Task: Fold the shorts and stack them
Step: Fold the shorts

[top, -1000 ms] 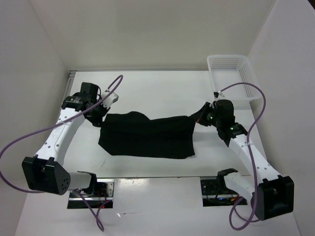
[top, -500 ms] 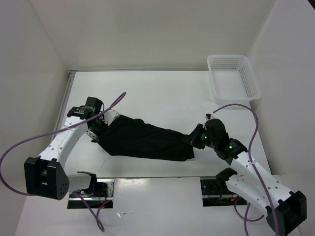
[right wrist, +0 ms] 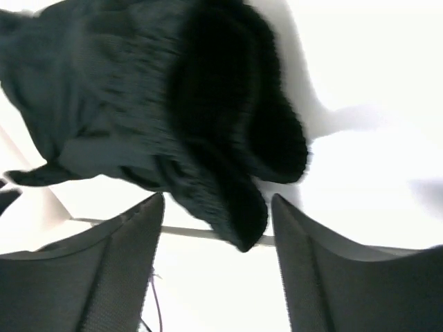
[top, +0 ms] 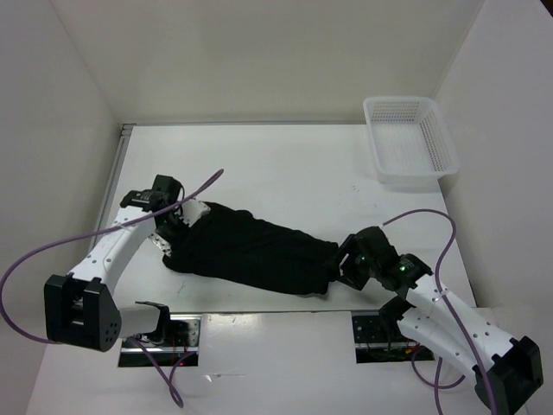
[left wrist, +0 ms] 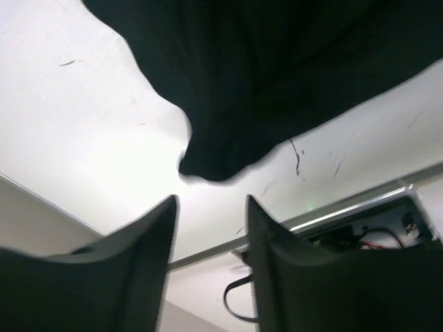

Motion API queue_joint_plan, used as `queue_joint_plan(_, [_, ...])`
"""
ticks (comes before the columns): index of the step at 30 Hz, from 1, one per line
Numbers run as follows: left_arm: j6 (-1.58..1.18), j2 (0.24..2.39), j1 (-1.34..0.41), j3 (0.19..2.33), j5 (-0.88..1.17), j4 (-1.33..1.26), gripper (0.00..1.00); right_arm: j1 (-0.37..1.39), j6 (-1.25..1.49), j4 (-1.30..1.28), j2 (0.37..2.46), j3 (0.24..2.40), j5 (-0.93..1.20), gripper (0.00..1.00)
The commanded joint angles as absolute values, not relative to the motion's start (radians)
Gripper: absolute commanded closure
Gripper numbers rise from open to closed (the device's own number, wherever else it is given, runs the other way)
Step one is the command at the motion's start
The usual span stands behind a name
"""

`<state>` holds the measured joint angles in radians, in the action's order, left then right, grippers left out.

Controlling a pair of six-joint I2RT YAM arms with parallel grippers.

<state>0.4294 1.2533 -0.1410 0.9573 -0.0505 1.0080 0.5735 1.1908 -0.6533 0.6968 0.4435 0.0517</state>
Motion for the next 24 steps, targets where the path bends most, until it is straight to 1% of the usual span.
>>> queue_joint_plan(1, [0.483,1.237,-0.143,1.008,-0.012,1.096,0.44,0.583,1.252,-0.727,0.681,0.434,0.017,0.26])
queue_joint_plan(2, [0.483,1.236,-0.143,1.029,-0.003,1.107,0.35,0.583,1.252,-0.727,0.672,0.434,0.017,0.14])
queue_joint_plan(3, [0.492,1.226,-0.143,1.054,-0.003,1.108,0.25,0.583,1.252,-0.727,0.661,0.434,0.005,0.1])
queue_joint_plan(4, [0.476,1.226,-0.143,1.104,-0.014,1.089,0.0,0.583,1.261,-0.727,0.661,0.434,0.005,0.07])
queue_joint_plan(5, [0.459,1.238,-0.143,1.127,-0.034,1.065,0.0,0.583,1.261,-0.727,0.673,0.434,0.005,0.0])
queue_joint_plan(7, [0.417,1.313,-0.13,1.166,-0.077,0.99,0.0,0.583,1.238,-0.701,0.702,0.434,-0.005,0.0])
queue_joint_plan(11, [0.394,1.52,-0.1,1.216,-0.054,0.872,0.0,0.583,1.203,-0.655,0.82,0.483,-0.04,0.0])
queue_joint_plan(12, [0.394,1.548,-0.1,1.232,-0.034,0.841,0.0,0.607,1.19,-0.638,0.868,0.498,-0.057,0.0])
queue_joint_plan(14, [0.394,1.612,-0.1,1.244,0.006,0.801,0.0,0.638,1.167,-0.638,0.922,0.566,-0.162,0.0])
queue_joint_plan(15, [0.394,1.635,-0.1,1.244,0.006,0.767,0.0,0.647,1.154,-0.628,0.983,0.586,-0.205,0.0])
queue_joint_plan(18, [0.394,1.732,-0.1,1.265,-0.017,0.717,0.0,0.647,1.094,-0.584,1.104,0.629,-0.219,0.0])
queue_joint_plan(20, [0.394,1.772,-0.089,1.266,-0.029,0.686,0.0,0.67,1.068,-0.575,1.137,0.653,-0.262,0.0])
queue_joint_plan(22, [0.394,1.782,-0.089,1.266,-0.029,0.667,0.03,0.716,1.068,-0.603,1.137,0.704,-0.337,0.0])
queue_joint_plan(24, [0.384,1.793,-0.089,1.266,-0.017,0.655,0.16,0.726,1.048,-0.624,1.126,0.727,-0.354,0.01])
